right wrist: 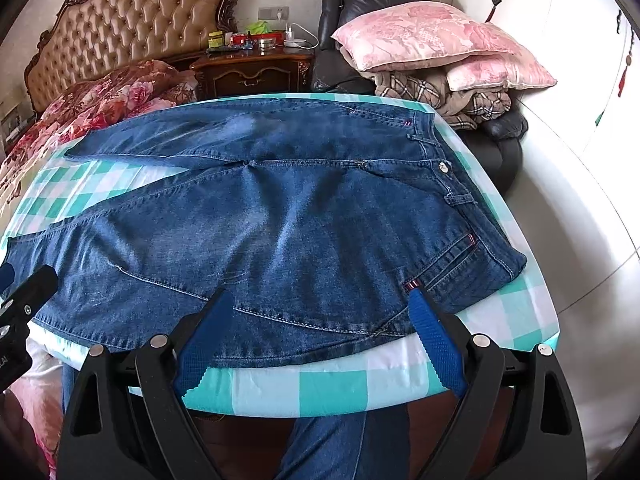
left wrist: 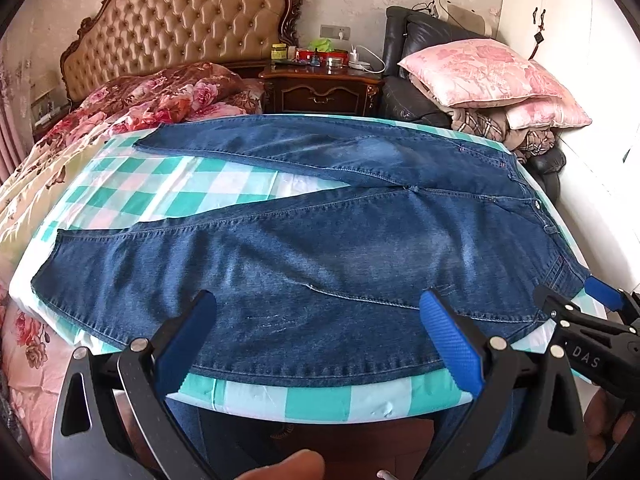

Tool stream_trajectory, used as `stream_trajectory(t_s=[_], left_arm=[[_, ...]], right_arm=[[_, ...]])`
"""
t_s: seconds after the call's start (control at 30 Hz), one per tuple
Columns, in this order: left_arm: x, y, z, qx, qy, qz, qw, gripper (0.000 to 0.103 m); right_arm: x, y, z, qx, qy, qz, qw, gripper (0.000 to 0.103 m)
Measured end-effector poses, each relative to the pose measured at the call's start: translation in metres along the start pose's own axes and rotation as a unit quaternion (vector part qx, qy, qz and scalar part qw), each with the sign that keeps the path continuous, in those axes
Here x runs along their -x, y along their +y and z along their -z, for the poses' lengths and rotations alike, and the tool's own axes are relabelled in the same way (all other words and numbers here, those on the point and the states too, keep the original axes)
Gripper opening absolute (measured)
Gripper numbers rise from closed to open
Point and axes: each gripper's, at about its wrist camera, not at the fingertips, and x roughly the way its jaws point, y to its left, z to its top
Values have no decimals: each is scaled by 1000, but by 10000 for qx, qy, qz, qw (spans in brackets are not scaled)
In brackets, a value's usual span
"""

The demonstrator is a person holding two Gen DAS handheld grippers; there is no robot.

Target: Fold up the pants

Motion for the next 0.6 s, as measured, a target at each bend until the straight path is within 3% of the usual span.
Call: stream_trajectory(t_s=[0.6], left_arm=[[-3, -5, -3, -61, 44, 16, 10000, 101]], right_arm=[[-4, -2, -3, -81, 40, -41, 10000, 86]])
